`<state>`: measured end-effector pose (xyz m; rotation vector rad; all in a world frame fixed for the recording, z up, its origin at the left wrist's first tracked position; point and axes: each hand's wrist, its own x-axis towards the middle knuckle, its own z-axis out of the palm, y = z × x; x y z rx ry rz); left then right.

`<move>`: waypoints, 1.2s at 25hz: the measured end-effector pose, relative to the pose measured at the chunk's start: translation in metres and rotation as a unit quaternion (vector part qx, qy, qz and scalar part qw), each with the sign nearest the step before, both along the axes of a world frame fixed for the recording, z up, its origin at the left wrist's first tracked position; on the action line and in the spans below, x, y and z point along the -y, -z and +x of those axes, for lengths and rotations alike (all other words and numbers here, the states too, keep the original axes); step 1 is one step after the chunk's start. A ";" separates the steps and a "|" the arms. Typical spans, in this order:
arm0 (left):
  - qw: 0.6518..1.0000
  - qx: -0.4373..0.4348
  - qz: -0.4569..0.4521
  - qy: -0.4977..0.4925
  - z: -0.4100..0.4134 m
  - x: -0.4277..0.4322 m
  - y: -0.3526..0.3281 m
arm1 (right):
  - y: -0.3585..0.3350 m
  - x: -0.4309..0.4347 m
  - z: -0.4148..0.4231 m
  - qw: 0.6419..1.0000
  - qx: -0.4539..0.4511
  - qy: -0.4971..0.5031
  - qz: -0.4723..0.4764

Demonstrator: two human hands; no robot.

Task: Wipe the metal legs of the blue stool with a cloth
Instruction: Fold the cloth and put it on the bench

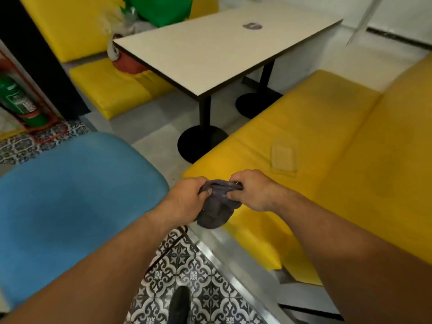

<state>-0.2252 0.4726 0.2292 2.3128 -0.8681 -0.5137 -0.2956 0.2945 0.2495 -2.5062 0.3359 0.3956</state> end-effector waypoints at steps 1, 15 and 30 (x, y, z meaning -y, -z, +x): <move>1.000 0.024 0.002 0.007 0.012 0.004 -0.009 | -0.010 0.003 0.007 1.000 0.011 0.013 -0.002; 0.982 0.165 0.005 0.095 0.151 0.055 -0.078 | -0.081 0.019 0.088 0.983 0.096 0.155 -0.026; 0.879 -0.449 -0.160 -0.021 0.179 0.195 -0.054 | -0.064 0.124 0.126 0.832 0.153 0.328 0.419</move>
